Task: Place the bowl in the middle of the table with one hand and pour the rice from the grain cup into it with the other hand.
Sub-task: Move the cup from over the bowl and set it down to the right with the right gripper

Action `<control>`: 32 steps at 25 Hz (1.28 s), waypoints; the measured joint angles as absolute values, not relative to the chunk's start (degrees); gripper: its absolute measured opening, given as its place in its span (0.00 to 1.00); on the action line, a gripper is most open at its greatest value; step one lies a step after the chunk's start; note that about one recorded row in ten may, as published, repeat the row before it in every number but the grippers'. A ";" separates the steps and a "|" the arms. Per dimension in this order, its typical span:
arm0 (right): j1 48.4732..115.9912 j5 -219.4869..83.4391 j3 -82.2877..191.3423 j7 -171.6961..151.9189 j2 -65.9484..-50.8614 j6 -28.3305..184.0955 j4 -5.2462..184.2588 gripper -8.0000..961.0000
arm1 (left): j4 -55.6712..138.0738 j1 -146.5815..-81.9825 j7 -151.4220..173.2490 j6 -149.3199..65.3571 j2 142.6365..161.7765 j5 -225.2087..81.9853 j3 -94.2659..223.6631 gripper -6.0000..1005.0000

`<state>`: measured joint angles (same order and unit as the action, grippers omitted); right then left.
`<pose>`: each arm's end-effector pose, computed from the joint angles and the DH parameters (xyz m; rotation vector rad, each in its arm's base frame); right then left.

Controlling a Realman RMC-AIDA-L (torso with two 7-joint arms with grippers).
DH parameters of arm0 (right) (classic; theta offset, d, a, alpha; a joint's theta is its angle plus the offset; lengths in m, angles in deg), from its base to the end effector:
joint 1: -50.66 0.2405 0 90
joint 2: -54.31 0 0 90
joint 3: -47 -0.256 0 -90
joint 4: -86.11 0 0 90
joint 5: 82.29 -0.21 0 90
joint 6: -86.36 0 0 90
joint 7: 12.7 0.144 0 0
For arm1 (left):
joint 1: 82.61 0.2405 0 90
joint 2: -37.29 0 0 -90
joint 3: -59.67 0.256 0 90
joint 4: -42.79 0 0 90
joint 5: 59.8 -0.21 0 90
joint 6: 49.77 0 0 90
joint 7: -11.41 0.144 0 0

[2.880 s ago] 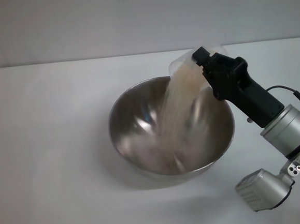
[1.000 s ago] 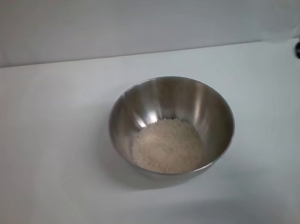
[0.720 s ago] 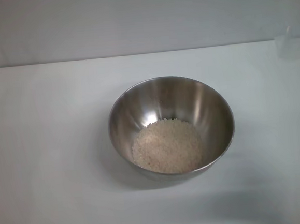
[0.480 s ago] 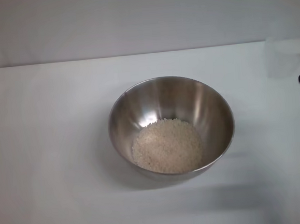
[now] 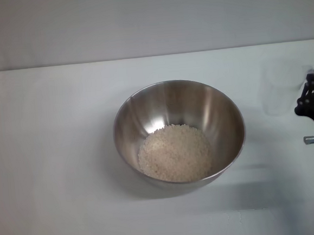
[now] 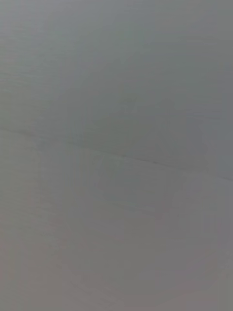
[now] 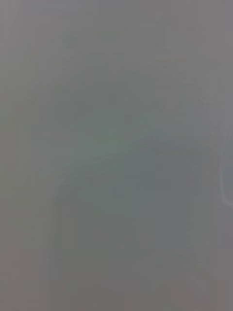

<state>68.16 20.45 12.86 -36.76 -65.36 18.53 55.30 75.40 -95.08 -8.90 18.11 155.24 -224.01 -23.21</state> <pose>0.3000 0.3020 -0.0433 -1.4463 0.4944 0.5438 -0.3007 0.3257 0.0530 -1.3788 -0.4804 -1.0559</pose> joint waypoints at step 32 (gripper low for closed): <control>73.43 20.75 14.61 -29.22 -65.36 29.55 63.45 0.03 | 75.32 -94.28 -8.98 20.84 155.42 -224.15 -21.80 0.69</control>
<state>73.43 20.75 14.61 -29.22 -65.36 29.55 63.45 75.32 -94.28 -8.98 20.84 155.42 -224.15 -21.80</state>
